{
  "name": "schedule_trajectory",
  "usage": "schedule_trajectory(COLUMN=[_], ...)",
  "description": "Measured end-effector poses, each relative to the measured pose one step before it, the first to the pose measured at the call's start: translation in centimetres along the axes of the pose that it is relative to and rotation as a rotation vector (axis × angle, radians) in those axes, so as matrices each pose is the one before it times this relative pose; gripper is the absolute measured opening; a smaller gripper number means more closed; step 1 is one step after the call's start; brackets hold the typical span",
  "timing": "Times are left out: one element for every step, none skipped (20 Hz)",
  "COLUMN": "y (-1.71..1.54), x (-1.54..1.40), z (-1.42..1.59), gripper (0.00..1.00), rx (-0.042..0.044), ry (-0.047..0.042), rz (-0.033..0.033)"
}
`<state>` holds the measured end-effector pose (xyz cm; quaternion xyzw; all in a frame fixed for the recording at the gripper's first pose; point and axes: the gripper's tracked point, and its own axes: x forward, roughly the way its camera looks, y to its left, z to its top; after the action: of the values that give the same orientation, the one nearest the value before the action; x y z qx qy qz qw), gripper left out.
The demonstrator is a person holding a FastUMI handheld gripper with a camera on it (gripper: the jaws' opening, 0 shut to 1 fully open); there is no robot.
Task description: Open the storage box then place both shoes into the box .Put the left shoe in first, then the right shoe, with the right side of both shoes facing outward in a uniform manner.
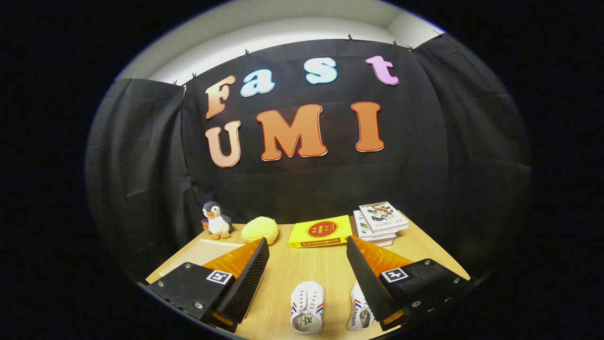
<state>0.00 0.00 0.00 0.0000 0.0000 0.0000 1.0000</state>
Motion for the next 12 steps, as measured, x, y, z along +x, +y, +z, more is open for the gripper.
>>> schedule_trajectory(y=[0.059,-0.020,0.014,-0.103,0.003,-0.045,-0.078,-0.034,0.047,0.045,-0.042,-0.073], x=[0.032,0.016,0.063,0.031,0.034,0.053,0.005,0.029,0.003,0.003,0.027,0.052], z=[-0.155,-0.062,-0.056,-0.123,-0.047,-0.049,-0.157,-0.176,-0.028,-0.004,-0.095,-0.135], gripper=[0.99,0.99,0.99,0.99,0.99,0.99,0.99,0.99,0.99,0.99,0.99,0.99], rx=[0.00590,0.00284,-0.00099,-0.00343,-0.00522,-0.00665,-0.00660,-0.00239,0.00325,0.00698,0.00807,0.00742], ry=[0.00356,0.00423,0.00242,0.00119,0.00074,0.00290,0.00416,0.00466,0.00353,0.00198,0.00332,0.00578], rz=[0.00393,0.00431,0.00316,0.00057,0.00014,-0.00122,-0.00133,-0.00115,0.00235,0.00394,0.00181,0.00110])
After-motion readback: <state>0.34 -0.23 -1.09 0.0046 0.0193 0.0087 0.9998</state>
